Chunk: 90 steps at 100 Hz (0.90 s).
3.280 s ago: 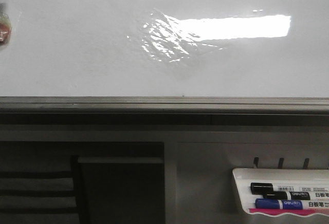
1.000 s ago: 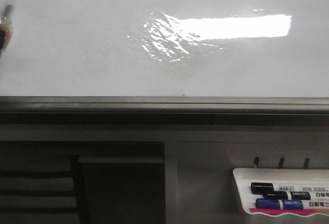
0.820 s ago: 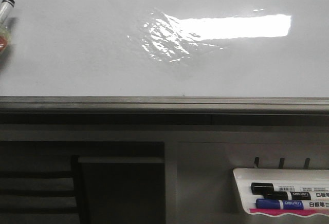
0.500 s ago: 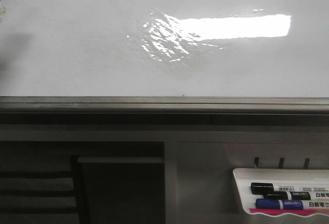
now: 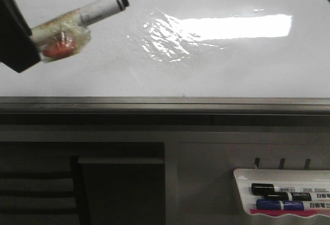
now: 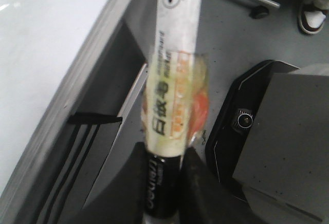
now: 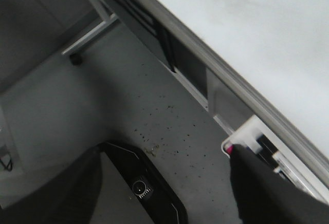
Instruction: Write number 7 on whiteboard
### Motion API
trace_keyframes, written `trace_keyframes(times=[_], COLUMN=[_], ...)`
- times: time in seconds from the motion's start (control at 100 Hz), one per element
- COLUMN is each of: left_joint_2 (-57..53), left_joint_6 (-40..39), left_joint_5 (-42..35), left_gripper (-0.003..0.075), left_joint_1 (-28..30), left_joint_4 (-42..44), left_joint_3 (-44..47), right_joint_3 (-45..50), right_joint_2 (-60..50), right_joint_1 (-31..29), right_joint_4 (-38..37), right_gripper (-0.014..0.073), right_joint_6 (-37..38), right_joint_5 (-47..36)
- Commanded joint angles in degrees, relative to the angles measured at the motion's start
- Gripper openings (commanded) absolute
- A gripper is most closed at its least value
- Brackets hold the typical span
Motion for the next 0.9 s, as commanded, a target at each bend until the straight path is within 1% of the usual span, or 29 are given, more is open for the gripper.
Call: trace_keyframes(times=[0.0,0.08,0.22,0.36,0.49,0.61,0.66,0.83,0.89], left_joint_2=[-0.77,-0.77,-0.77,-0.77,-0.77,-0.77,-0.77,-0.77,-0.77], left_joint_6=[1.86,2.48,2.56,4.8,5.42,5.42,5.52,5.52,5.52], left_joint_5=[-3.46,-4.99,-7.03,-7.12,-7.7,-7.69,-7.69,-7.69,-7.69], left_gripper=[-0.002,-0.002,-0.002,-0.002,-0.002,-0.002,-0.002,-0.002,-0.002], left_joint_1=[-3.78,-6.45,-9.52,-10.66,-10.76,-10.76,-10.76,-10.76,-10.76], left_joint_4=[-1.74,-1.74,-1.54,-1.53,-1.53,-1.53,-1.53,-1.53,-1.25], left_joint_3=[-1.92,-1.92,-1.92,-1.92,-1.92,-1.92,-1.92,-1.92,-1.92], right_joint_3=[-2.68,-2.89,-2.97,-2.97,-2.97,-2.97,-2.97,-2.97,-3.01], right_joint_2=[1.71,3.28,5.69,8.08,10.38,11.94,12.36,12.88,12.88], right_joint_1=[4.75,10.55,18.94,24.24,26.25,26.49,26.49,26.49,26.49], right_joint_4=[3.55,4.08,4.62,7.25,11.77,15.06,15.86,16.71,16.71], right_gripper=[0.0459,0.0459,0.0459,0.0459,0.0458,0.0457,0.0444,0.0305,0.027], right_joint_6=[-7.15,-10.03,-10.95,-15.5,-19.78,-21.21,-22.2,-22.88,-23.05], right_joint_5=[-2.36,-5.8,-13.02,-17.38,-18.04,-18.63,-18.76,-19.47,-19.75])
